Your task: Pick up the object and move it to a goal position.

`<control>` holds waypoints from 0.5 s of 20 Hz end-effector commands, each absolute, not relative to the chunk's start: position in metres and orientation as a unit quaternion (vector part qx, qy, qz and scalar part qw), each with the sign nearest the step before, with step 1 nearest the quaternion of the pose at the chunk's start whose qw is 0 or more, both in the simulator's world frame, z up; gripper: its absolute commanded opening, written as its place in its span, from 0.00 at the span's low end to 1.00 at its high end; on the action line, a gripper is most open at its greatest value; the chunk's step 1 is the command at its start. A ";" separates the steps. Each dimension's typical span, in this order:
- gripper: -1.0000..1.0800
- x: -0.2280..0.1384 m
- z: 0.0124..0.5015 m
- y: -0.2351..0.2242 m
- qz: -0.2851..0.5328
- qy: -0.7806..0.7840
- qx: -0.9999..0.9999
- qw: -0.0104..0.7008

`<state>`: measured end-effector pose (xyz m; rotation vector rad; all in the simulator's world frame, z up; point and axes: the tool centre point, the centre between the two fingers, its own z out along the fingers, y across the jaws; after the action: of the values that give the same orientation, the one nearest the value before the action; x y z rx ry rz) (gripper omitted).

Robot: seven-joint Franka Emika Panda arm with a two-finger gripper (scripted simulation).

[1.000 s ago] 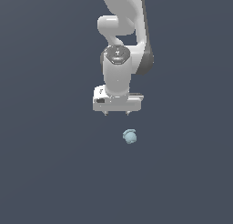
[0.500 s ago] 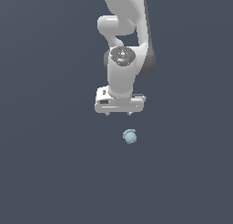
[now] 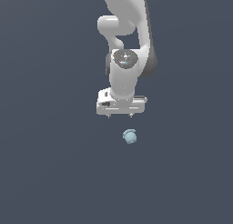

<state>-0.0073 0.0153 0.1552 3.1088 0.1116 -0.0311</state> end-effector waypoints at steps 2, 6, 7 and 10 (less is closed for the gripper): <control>0.96 -0.001 0.147 0.022 -0.009 0.052 0.999 0.014; 0.96 0.011 0.132 0.035 -0.007 0.080 0.997 0.011; 0.96 0.014 0.127 0.039 -0.006 0.089 0.996 0.010; 0.96 0.024 0.113 0.051 -0.004 0.113 0.994 0.006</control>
<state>0.0191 0.0451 0.1204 3.1092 0.3153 -0.0157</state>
